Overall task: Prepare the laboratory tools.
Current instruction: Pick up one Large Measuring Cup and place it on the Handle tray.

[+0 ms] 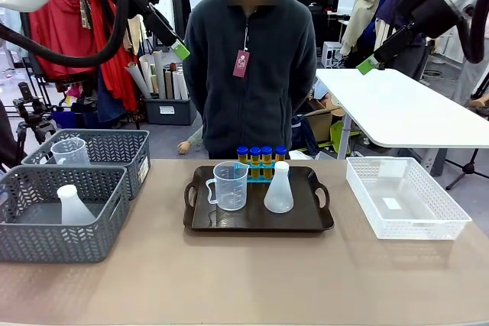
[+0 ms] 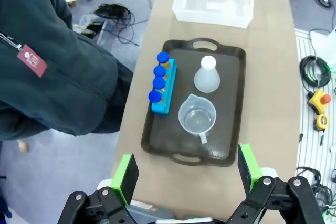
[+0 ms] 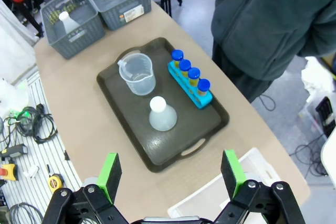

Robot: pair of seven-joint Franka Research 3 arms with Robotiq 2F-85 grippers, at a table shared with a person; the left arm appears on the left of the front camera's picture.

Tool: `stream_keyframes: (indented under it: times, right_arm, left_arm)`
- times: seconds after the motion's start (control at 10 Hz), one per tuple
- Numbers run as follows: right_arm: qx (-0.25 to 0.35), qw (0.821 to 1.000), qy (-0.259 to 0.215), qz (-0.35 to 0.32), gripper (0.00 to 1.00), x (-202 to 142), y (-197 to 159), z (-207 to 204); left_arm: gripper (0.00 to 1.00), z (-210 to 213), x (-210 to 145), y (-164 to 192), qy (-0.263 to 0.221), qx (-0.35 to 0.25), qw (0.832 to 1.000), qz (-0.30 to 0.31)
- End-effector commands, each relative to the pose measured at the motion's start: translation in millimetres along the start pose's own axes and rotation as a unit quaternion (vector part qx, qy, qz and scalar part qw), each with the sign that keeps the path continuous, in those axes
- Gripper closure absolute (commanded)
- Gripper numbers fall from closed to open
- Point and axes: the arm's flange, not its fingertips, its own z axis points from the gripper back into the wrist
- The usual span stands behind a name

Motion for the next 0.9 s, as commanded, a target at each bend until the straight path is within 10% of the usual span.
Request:
stream_keyframes:
  times: [0.0, 0.8]
  right_arm:
    - [0.001, 1.000, -0.002, 0.003, 0.00, 0.8, 0.9, 1.7]
    - [0.001, 1.000, -0.002, 0.003, 0.00, 0.8, 0.9, 1.7]
  left_arm:
    - [0.03, 1.3, 0.0, -0.1, -0.002, 0.001, 1.000, 0.000]
    - [0.03, 1.3, 0.0, -0.1, -0.002, 0.001, 1.000, 0.000]
